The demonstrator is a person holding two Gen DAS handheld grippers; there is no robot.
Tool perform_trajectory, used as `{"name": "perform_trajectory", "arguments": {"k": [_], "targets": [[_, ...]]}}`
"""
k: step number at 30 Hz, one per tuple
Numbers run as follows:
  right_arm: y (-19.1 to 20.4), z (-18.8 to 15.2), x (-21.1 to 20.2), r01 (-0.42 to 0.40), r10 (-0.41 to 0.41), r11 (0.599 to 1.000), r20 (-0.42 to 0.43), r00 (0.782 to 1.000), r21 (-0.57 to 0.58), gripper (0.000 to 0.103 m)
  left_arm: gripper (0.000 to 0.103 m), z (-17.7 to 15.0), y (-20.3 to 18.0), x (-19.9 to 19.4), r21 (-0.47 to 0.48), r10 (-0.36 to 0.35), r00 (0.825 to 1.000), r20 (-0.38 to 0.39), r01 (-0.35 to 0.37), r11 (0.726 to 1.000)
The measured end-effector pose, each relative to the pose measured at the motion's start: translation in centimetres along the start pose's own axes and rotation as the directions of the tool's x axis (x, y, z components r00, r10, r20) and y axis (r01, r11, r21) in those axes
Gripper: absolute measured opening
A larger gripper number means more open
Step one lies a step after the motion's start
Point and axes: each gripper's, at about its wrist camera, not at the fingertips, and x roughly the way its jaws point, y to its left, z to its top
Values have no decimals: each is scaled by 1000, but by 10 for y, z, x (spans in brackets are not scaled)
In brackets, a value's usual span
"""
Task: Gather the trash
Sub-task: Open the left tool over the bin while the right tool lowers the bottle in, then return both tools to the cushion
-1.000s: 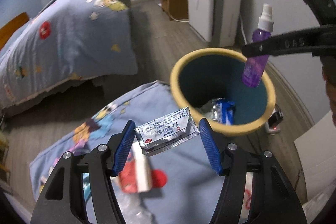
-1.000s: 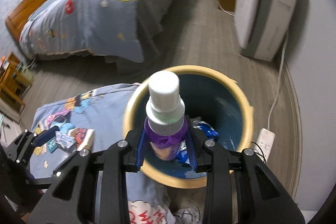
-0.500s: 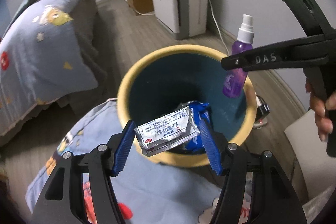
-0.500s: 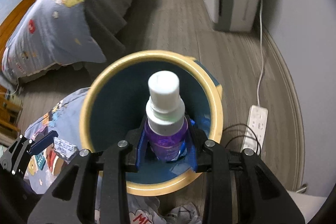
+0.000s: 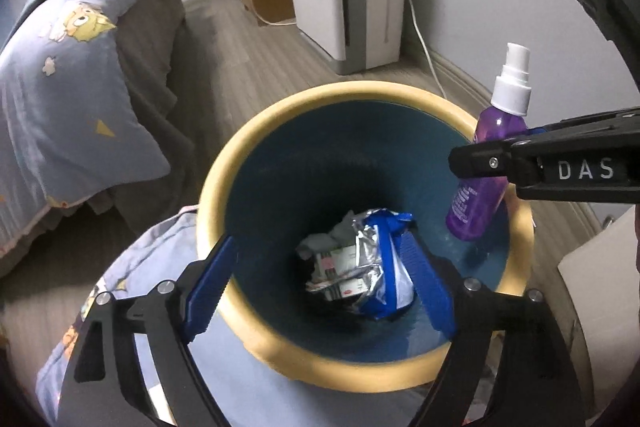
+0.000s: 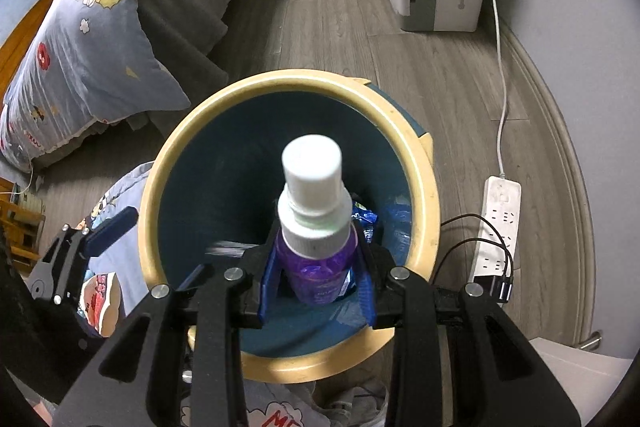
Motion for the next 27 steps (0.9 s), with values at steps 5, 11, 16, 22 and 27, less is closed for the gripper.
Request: {"name": "perform_trajectory", "arguments": {"k": [5,11,16,22,27], "targets": [[5,-2,14,-11,11,1000,-31,999,15,32,90,-7,20,-11,-57,26,999,25,-24,998],[23,0,12,-43,43,999,-5,999,1,43,90,-8,35,-26,-60,51,998,42,-48,997],[25,4,-2,-62,61,998,63,996,15,69,91,-10,40,-33,-70,44,998,49,-40,997],[18,5,-15,-47,43,998,94,995,38,87,93,-17,33,-40,-43,48,997,54,-45,998],[19,5,-29,-29,26,999,120,992,23,97,95,-25,35,-50,-71,56,997,53,-52,996]]}}
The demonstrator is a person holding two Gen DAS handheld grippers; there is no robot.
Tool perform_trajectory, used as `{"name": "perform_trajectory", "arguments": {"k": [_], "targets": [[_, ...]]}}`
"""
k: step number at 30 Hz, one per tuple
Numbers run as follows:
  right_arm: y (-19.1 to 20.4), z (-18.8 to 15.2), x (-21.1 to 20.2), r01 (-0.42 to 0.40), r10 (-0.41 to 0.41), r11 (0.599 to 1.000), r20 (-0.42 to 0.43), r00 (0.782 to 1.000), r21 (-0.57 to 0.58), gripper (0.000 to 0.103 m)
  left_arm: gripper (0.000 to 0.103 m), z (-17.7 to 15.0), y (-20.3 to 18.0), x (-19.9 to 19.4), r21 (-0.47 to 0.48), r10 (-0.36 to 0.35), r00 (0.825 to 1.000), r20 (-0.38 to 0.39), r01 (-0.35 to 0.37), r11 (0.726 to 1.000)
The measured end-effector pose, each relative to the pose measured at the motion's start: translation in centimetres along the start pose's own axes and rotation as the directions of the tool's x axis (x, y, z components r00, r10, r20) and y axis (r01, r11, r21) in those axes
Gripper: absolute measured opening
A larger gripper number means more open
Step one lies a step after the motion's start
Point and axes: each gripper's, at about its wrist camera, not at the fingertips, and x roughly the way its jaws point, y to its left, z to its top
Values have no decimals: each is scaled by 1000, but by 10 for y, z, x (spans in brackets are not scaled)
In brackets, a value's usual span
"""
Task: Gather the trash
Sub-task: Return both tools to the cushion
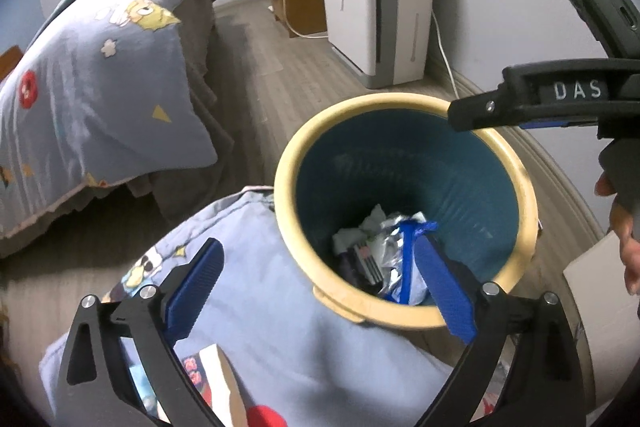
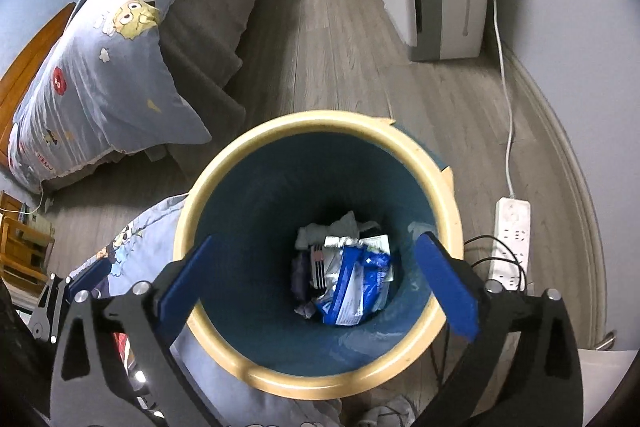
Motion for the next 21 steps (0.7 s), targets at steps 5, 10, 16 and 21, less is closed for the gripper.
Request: {"name": "perform_trajectory", "arguments": {"k": [5,10,16,21], "targets": [[12,-1,-12,48,-48,998,8,999,-42,97,96,-6,10,-21,-28,19,1000,8,-19,999],[36,-5,-24,69,-68,994,19,998,-87,97,97,-14,38,-61,-72,44,998,33,-41,997],[91,-15,-39,35,-27,979,43,999,-201,97,97,-29,86,-117,-110,148,987,69,-140,984],[138,-31,-43,13,0,948,40,999,-318,97,97,-48,128,-164,-179,217,973,79,-201,963]]}}
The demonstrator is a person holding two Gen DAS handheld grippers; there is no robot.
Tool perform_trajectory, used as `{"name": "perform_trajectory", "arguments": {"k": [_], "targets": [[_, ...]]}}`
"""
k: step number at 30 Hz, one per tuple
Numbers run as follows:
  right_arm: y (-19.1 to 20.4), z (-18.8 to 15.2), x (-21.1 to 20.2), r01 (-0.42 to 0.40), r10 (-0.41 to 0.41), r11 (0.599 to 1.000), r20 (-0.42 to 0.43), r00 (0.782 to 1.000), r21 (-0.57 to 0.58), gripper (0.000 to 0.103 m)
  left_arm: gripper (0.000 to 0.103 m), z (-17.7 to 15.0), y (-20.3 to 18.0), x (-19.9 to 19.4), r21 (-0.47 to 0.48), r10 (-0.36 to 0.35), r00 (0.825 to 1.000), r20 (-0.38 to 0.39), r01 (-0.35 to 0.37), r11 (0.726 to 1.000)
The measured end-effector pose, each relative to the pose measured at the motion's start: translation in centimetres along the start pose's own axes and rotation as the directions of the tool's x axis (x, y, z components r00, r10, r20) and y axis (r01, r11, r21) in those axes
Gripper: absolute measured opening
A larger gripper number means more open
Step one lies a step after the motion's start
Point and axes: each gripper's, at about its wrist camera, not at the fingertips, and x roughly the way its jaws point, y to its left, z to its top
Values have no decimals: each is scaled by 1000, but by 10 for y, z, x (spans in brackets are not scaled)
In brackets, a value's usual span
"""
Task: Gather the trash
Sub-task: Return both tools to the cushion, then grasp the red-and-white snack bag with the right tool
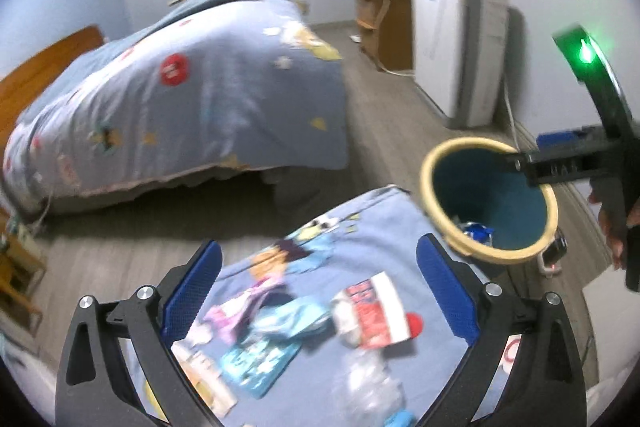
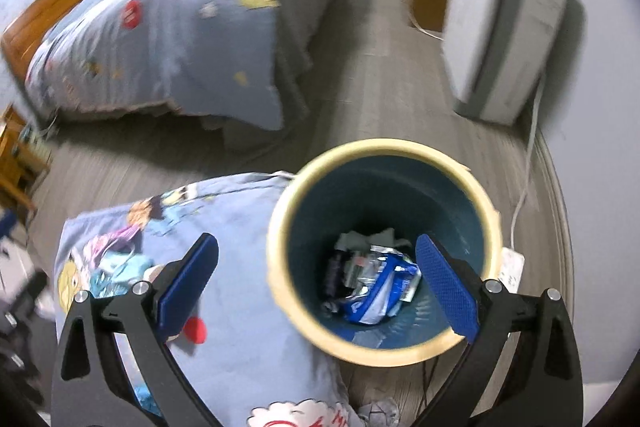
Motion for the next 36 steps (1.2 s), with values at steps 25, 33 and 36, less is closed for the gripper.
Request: {"name": "perform_trajectory", "arguments": {"k": [25,33,36], "targets": [[143,-26,85,-135,113,981,-162,980,-136,95,98,-64,160,44,-311,77,988,-134,-116,943],[160,-34,107,-209,169,969,-260,951,-135,57,98,-67,160,73,-262,79,984,-157,-118,958],[164,-39,114,-239,194,964,-304,933,-119,40,98,-66,153,83,-246,70,982,-174,-112,963]]}}
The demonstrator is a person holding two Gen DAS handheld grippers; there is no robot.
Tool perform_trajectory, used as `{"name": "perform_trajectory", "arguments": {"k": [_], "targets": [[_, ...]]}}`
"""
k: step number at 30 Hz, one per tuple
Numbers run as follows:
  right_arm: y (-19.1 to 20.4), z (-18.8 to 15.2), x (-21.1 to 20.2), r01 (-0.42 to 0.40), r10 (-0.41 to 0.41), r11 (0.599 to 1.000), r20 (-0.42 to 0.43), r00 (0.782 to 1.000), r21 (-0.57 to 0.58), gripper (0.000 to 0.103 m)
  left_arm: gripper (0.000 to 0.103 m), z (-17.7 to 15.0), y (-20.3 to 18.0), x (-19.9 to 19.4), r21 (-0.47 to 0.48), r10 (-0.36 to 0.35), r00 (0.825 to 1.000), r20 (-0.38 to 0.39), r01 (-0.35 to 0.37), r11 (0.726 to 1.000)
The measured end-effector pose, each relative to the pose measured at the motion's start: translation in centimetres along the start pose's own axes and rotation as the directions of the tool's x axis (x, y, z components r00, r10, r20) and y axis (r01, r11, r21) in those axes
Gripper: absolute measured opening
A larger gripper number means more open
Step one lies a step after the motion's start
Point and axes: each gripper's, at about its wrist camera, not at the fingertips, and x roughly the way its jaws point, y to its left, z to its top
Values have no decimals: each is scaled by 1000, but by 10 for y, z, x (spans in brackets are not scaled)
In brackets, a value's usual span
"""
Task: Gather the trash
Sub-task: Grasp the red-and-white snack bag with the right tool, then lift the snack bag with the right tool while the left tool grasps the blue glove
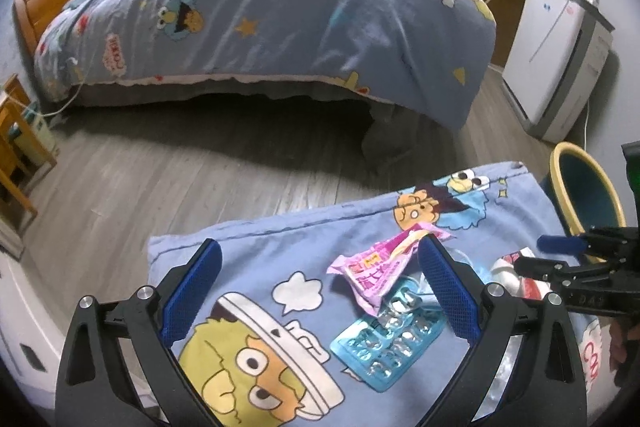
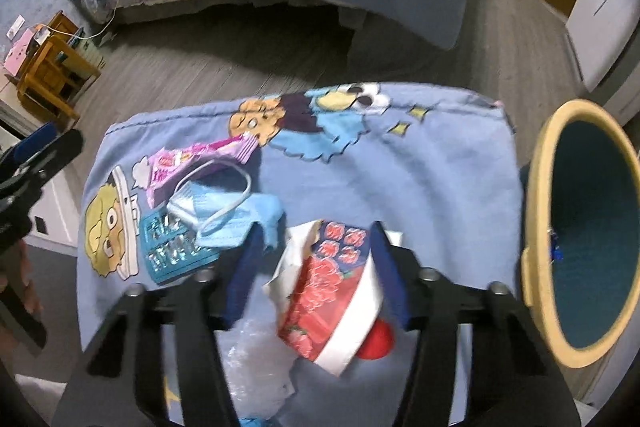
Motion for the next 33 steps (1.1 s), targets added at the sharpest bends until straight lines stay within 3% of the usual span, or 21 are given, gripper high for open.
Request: {"name": "perform_trajectory", "arguments": {"k": [4,6,9,22,29,33], "targets": [[5,-4,11,-17,16,1000,-55,998,-22,27,98,-1,-13,6,36,-12,1000,-15,12,999],[6,-5,13,-26,24,999,-67,997,-28,15,98,-2,-19,8,48,-15,1000,-22,16,999],[6,-4,8,-36,34,999,-62,997,-36,9,98,-4,-27,11,68,-18,999,-35,21,997],[-19,-6,-44,18,-17,999,65,998,-28,8,98,-24,-65,-14,147,-55,998,-24,57,988],[-26,-26,-87,2,-1,1000,108,994,-7,8,98,-50,-92,-50,142,-56,998,3,55,988],[-20,-46,-113,35,-32,999,139,990,-17,8,98,-76,-108,-78,121,-73,997,23,69,990]]}}
